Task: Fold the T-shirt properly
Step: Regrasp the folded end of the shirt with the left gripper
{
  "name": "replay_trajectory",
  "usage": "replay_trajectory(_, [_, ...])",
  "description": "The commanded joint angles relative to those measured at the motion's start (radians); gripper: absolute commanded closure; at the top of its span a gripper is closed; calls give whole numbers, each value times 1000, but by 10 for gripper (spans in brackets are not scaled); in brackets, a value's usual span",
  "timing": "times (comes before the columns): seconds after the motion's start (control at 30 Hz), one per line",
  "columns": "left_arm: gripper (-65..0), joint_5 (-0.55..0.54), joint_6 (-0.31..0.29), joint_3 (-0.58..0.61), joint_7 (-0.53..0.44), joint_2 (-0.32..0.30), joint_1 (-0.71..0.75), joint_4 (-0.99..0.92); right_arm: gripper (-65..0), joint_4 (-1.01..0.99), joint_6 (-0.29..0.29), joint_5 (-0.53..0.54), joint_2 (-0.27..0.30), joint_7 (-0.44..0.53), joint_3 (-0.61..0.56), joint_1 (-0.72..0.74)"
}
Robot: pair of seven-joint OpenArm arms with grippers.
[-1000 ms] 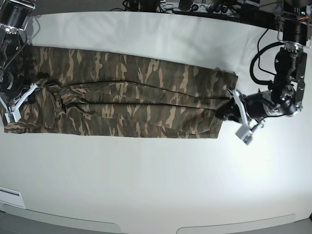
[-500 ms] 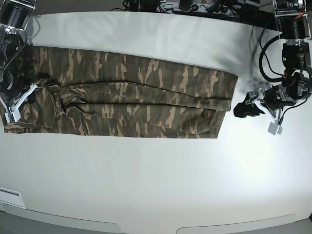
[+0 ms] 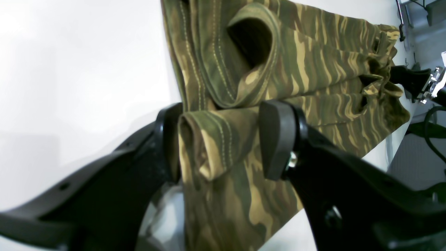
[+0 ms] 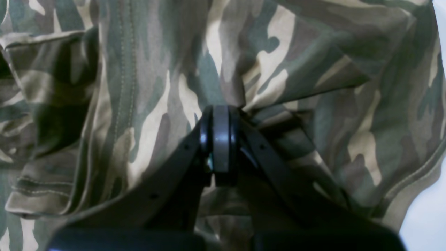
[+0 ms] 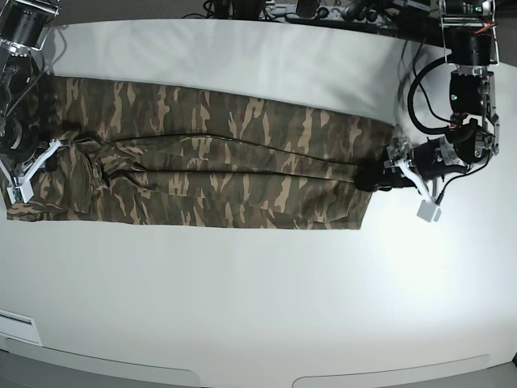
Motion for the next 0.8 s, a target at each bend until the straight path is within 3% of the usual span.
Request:
replay_trajectory(0.0, [-349,15,3,0,5,1,-13,9,-19,14,-3,11,26,12,10,15])
replay_trajectory(0.37, [-335,27,-22,0,-3,112,-14,9,-19,14,-3,57,26,11,9,15])
replay_trajectory(0.53, [-199,111,-14,-2,-86,121,-19,9,-19,14,-2,61,26,1,9,15])
replay_trajectory(0.67, [0,192,50,-2,-130,122,-40,9,-19,14,11,61,25,-4,10,14])
replay_trajectory(0.77, [0,214,76,-2,-130,121,-56,9,-19,14,18,66,25,-5,9,15])
